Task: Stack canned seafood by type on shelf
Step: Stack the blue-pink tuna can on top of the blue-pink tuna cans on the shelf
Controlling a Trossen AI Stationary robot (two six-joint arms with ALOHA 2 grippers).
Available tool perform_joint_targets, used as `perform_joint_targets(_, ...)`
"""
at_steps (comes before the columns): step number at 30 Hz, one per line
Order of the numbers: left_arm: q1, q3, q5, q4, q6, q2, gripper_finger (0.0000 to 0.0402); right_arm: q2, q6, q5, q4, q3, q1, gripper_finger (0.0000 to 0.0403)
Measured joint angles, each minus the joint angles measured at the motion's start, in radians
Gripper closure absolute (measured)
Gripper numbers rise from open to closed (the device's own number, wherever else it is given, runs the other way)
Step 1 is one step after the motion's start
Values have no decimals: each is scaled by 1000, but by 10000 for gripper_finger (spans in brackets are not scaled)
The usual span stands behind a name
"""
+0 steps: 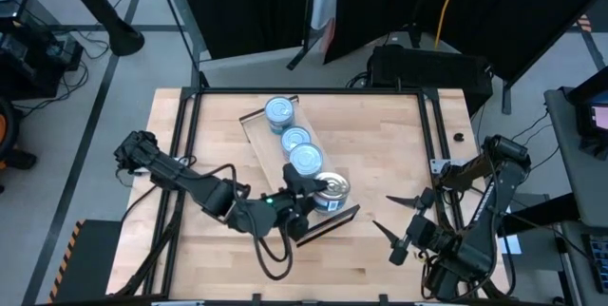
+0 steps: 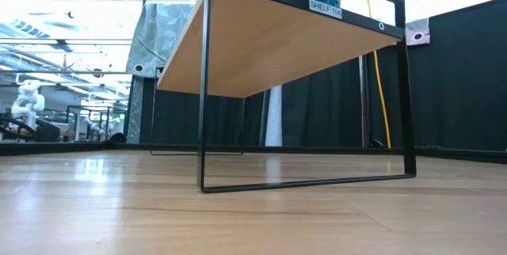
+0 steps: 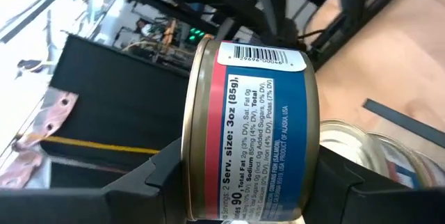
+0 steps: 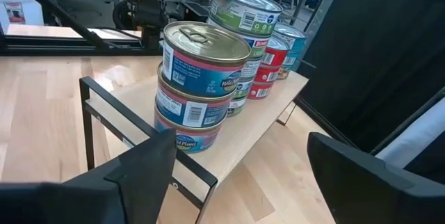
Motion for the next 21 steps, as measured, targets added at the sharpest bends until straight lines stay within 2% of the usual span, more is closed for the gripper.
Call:
perform_joint_targets(4,2,0,32,-10,-8,3,204,0,-8,0,2,0,1,90)
perform_joint_targets(16,9,0,-2,-86,16,44,204,0,-22,0,14,0,2,90)
perform_joint_targets(21,-18,0,-11,-74,113,47,204,0,-25,0,16,0,2,90)
